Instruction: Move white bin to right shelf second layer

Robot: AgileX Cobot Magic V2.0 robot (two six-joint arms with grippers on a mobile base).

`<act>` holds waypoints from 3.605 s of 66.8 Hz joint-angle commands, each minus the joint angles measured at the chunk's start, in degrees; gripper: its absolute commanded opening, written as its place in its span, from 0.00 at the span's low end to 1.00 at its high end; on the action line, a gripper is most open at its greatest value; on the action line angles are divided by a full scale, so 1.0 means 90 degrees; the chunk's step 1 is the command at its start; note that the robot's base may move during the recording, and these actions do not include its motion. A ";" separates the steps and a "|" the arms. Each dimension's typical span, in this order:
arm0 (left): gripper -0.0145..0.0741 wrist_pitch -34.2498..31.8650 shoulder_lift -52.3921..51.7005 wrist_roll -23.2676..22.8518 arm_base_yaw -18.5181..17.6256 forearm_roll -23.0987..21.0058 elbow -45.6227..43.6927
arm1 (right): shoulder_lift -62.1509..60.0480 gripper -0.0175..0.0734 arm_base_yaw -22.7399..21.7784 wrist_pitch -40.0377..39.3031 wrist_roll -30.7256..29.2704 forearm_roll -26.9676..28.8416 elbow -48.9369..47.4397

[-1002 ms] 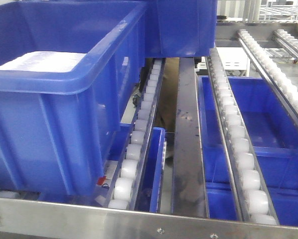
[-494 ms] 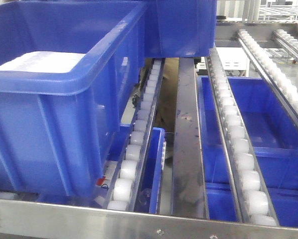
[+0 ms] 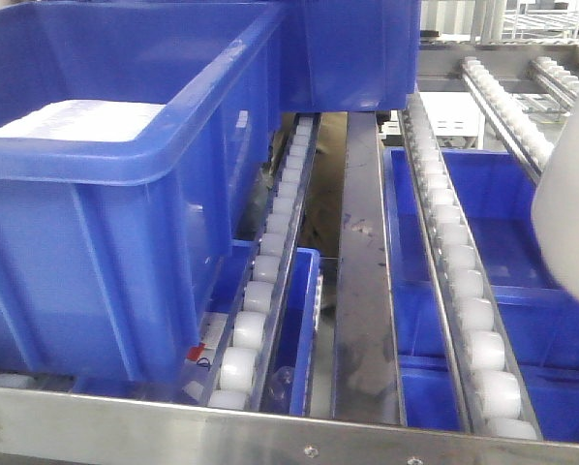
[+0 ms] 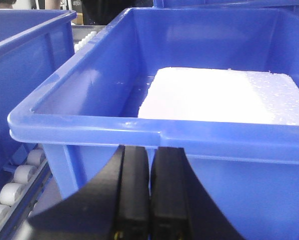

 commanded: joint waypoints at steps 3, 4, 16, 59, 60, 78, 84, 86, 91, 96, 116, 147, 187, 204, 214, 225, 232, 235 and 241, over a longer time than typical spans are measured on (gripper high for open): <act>0.26 -0.0551 -0.0115 -0.0019 -0.0007 -0.0041 0.0234 | 0.0309 0.25 -0.0035 -0.0657 -0.0025 -0.0022 -0.0164; 0.26 -0.0551 -0.0115 -0.0019 -0.0007 -0.0041 0.0234 | 0.0376 0.25 -0.0035 -0.0687 -0.0025 -0.0022 -0.0136; 0.26 -0.0551 -0.0115 -0.0019 -0.0007 -0.0041 0.0234 | 0.0823 0.25 -0.0035 -0.1272 -0.0025 -0.0022 0.0216; 0.26 -0.0551 -0.0115 -0.0019 -0.0007 -0.0041 0.0234 | 0.0986 0.32 0.0014 -0.1352 -0.0025 -0.0016 0.0544; 0.26 -0.0551 -0.0115 -0.0019 -0.0007 -0.0041 0.0234 | 0.0986 0.34 0.0031 -0.1343 -0.0025 -0.0016 0.0544; 0.26 -0.0551 -0.0115 -0.0019 -0.0007 -0.0041 0.0234 | 0.0810 0.49 0.0100 -0.1329 -0.0025 0.0033 0.0544; 0.26 -0.0551 -0.0115 -0.0019 -0.0007 -0.0041 0.0234 | 0.0500 0.49 0.0100 -0.1315 -0.0025 0.0033 0.0544; 0.26 -0.0551 -0.0115 -0.0019 -0.0007 -0.0041 0.0234 | 0.0385 0.49 0.0100 -0.1298 -0.0025 0.0033 0.0544; 0.26 -0.0551 -0.0115 -0.0019 -0.0007 -0.0041 0.0234 | 0.0068 0.49 0.0100 -0.1235 -0.0025 0.0033 0.0544; 0.26 -0.0551 -0.0115 -0.0019 -0.0007 -0.0041 0.0234 | -0.0307 0.49 0.0100 -0.1056 -0.0025 0.0040 0.0544; 0.26 -0.0551 -0.0115 -0.0019 -0.0007 -0.0041 0.0234 | -0.1732 0.47 0.0094 -0.0955 -0.1158 0.0844 0.0836; 0.26 -0.0551 -0.0115 -0.0019 -0.0007 -0.0041 0.0234 | -0.3681 0.26 0.0094 -0.1260 -0.1842 0.1128 0.1740; 0.26 -0.0551 -0.0115 -0.0019 -0.0007 -0.0041 0.0234 | -0.4639 0.26 0.0094 -0.1237 -0.1842 0.1128 0.1921; 0.26 -0.0551 -0.0115 -0.0019 -0.0007 -0.0041 0.0234 | -0.5097 0.26 0.0094 -0.2277 -0.1813 0.0871 0.2603; 0.26 -0.0551 -0.0115 -0.0019 -0.0007 -0.0041 0.0234 | -0.5904 0.26 0.0094 -0.2813 -0.1415 0.0500 0.3295; 0.26 -0.0551 -0.0102 -0.0019 -0.0007 -0.0041 0.0234 | -0.5913 0.26 0.0087 -0.3153 -0.1334 0.0441 0.3730; 0.26 -0.0551 -0.0102 -0.0019 -0.0007 -0.0041 0.0234 | -0.5918 0.26 0.0087 -0.4301 -0.1165 0.0351 0.4232; 0.26 -0.0551 -0.0102 -0.0019 -0.0007 -0.0041 0.0234 | -0.5918 0.26 0.0087 -0.4191 -0.1109 0.0234 0.4183; 0.26 -0.0551 -0.0102 -0.0019 -0.0007 -0.0041 0.0234 | -0.5918 0.26 0.0094 -0.4247 -0.1109 0.0234 0.4197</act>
